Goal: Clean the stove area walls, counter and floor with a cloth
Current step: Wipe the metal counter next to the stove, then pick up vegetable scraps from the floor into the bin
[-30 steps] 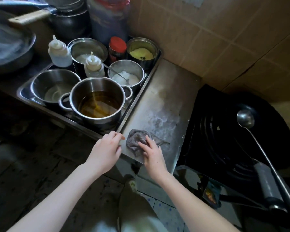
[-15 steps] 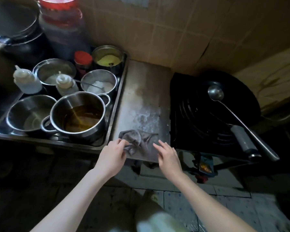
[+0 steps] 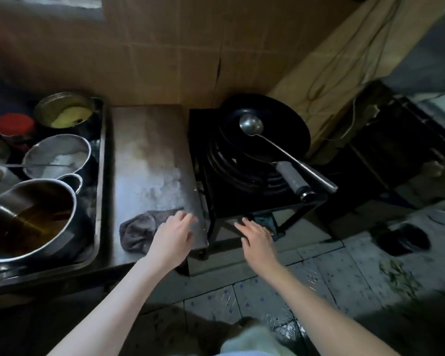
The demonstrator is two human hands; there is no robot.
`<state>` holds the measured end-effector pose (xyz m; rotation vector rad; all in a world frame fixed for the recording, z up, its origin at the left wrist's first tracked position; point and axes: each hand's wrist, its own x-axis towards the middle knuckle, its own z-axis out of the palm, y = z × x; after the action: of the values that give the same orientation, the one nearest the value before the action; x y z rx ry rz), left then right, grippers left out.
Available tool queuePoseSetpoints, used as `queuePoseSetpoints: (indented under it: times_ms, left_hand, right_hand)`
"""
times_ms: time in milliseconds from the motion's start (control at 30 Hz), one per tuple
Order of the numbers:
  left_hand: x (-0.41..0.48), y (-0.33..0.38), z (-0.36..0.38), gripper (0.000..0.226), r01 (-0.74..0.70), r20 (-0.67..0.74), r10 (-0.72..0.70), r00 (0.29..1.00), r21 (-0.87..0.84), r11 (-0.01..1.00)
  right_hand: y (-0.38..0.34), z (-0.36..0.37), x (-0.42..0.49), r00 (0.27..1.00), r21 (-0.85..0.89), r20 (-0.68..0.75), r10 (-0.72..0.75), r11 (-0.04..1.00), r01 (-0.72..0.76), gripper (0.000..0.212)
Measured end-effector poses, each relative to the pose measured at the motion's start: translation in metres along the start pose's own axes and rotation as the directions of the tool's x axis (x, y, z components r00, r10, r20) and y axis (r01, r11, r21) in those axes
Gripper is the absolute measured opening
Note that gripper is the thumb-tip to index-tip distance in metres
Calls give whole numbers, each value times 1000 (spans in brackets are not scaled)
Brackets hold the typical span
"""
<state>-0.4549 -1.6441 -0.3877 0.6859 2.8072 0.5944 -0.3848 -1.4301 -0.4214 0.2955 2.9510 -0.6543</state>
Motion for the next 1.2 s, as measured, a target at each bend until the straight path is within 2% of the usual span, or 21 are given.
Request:
queuePoseSetpoints:
  times_ms: [333, 567, 800, 1033, 1200]
  left_hand:
    - [51, 107, 29, 35, -237, 113, 228, 967, 66, 969]
    - [82, 195, 68, 35, -377, 251, 345, 904, 89, 922]
    - [102, 312, 119, 33, -557, 368, 496, 787, 78, 827]
    - [125, 418, 156, 36, -725, 418, 626, 659, 131, 676]
    - [138, 493, 184, 37, -787, 444, 678, 586, 112, 607]
  right_hand:
    - [106, -45, -41, 964, 69, -138, 228, 973, -220, 43]
    - [191, -73, -76, 910, 69, -194, 365, 931, -359, 44]
    - [272, -107, -116, 828, 78, -260, 497, 866, -495, 46]
    - [348, -141, -156, 726, 144, -279, 629, 775, -616, 45]
    - [391, -163, -187, 645, 177, -321, 694, 713, -678, 45]
